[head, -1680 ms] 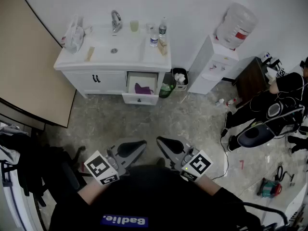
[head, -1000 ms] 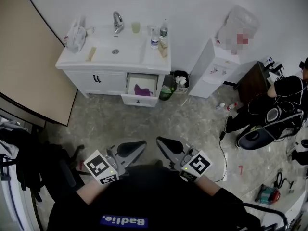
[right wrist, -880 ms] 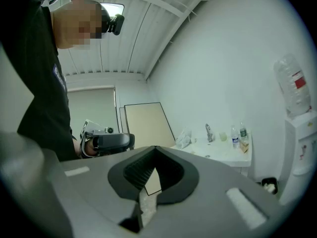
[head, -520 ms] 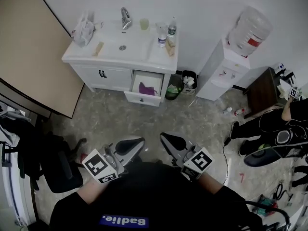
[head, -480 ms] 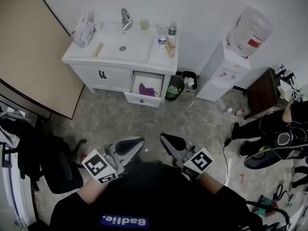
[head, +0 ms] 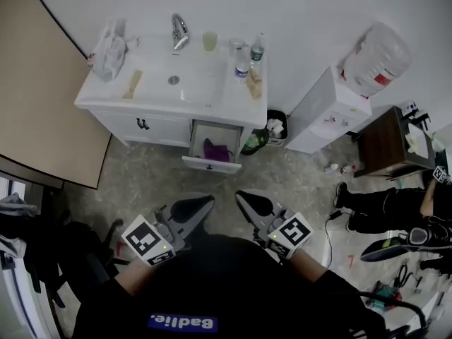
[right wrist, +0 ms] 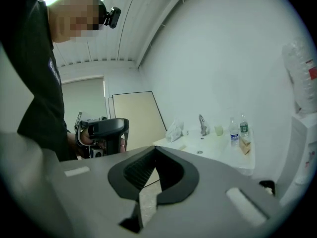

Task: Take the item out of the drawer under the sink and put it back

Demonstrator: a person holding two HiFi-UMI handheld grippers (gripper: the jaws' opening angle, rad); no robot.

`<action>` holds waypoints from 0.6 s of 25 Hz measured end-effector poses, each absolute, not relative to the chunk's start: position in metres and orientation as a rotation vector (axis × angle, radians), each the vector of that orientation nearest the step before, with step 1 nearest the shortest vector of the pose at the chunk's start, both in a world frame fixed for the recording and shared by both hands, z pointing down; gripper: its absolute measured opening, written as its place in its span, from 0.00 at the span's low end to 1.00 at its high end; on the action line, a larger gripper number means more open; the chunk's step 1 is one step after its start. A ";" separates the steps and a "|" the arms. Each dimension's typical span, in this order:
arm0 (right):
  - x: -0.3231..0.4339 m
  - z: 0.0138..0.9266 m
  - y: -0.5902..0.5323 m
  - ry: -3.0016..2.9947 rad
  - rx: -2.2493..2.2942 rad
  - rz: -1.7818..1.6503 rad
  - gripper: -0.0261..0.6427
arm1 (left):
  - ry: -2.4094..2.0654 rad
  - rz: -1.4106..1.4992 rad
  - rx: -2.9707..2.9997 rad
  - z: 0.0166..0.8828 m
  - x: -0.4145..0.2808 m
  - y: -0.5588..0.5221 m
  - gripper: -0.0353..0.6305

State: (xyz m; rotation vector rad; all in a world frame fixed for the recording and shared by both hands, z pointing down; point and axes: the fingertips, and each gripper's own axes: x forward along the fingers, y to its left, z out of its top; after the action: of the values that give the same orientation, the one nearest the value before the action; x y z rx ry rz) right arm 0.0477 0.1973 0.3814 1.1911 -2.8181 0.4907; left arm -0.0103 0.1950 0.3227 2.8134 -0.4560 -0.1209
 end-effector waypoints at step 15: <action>-0.006 0.458 0.026 -2.639 1.135 0.524 0.03 | -0.392 -0.038 2.770 0.360 -0.060 0.037 0.03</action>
State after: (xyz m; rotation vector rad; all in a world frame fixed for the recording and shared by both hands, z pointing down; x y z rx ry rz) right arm -0.0058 0.0256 0.4576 1.1350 -2.6392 0.5238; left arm -0.0595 0.0374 0.3605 2.7698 -0.3917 -0.0383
